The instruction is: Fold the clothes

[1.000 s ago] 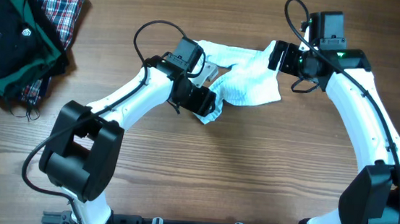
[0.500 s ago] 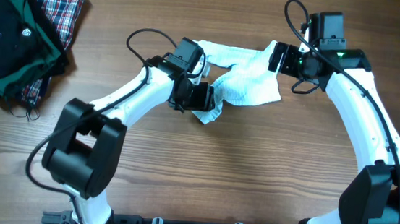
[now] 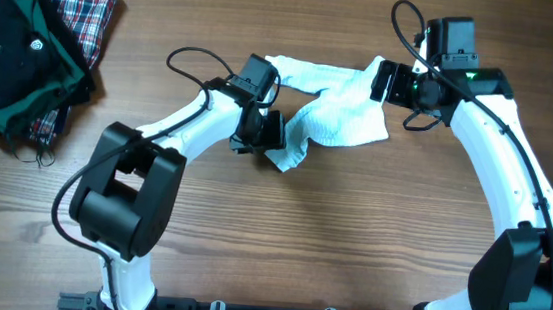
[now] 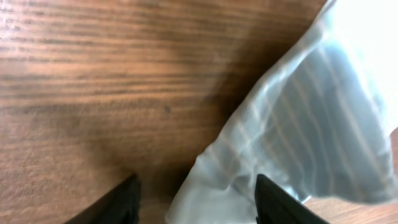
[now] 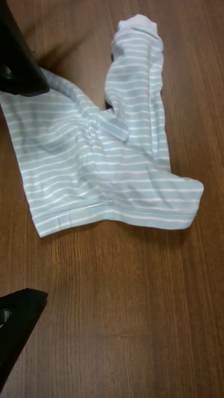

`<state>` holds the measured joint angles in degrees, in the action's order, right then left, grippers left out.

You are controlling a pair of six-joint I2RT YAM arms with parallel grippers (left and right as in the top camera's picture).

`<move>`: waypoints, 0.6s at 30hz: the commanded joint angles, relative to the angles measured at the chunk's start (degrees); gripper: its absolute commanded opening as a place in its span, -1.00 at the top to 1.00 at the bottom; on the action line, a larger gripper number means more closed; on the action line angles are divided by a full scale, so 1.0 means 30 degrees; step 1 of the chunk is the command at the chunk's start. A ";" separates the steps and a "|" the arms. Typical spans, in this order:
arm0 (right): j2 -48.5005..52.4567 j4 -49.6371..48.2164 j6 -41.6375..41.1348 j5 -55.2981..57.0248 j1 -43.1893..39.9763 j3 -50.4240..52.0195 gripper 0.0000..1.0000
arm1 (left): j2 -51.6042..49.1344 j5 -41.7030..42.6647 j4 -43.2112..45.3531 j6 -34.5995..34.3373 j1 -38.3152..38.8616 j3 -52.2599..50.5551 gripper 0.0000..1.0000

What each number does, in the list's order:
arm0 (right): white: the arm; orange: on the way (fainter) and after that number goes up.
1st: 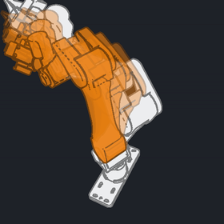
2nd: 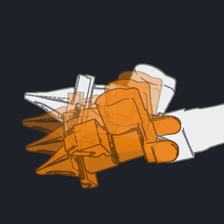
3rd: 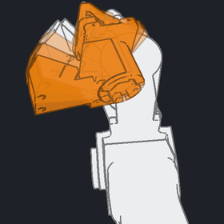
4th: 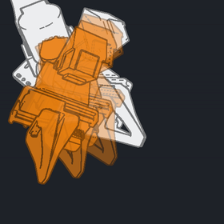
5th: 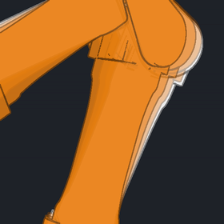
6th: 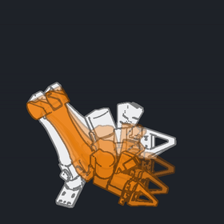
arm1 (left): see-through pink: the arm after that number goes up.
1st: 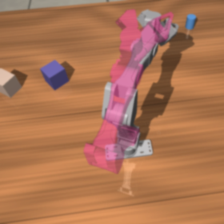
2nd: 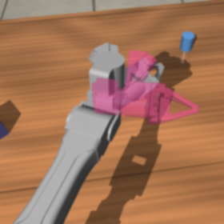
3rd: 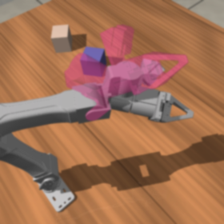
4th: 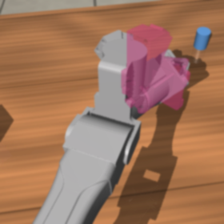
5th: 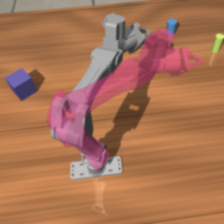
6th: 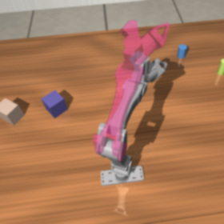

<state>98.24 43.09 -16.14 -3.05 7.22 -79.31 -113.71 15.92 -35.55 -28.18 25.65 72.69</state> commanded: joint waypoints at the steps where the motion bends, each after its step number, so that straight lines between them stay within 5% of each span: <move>1: 0.0073 0.0015 0.0328 -0.0510 0.0007 -0.0095 -0.99 | -0.0488 -0.0036 0.0284 -0.0284 0.0532 -0.0175 0.02; 9: 0.0073 -0.0007 0.0379 -0.0517 0.0007 -0.0095 -0.99 | -0.0495 0.0022 0.0393 -0.0423 0.1588 -0.0175 0.33; 15: 0.0073 0.0015 0.0393 -0.0510 0.0007 -0.0095 -0.99 | -0.0495 0.0022 0.0437 -0.0423 0.1610 -0.0175 0.92; 18: 0.0073 0.0022 0.0401 -0.0510 0.0007 -0.0095 -0.99 | -0.0481 0.0022 0.0437 -0.0408 0.1610 -0.0168 0.92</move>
<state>98.24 43.09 -16.14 -3.68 7.22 -79.31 -114.24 15.94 -34.41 -29.45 30.52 72.58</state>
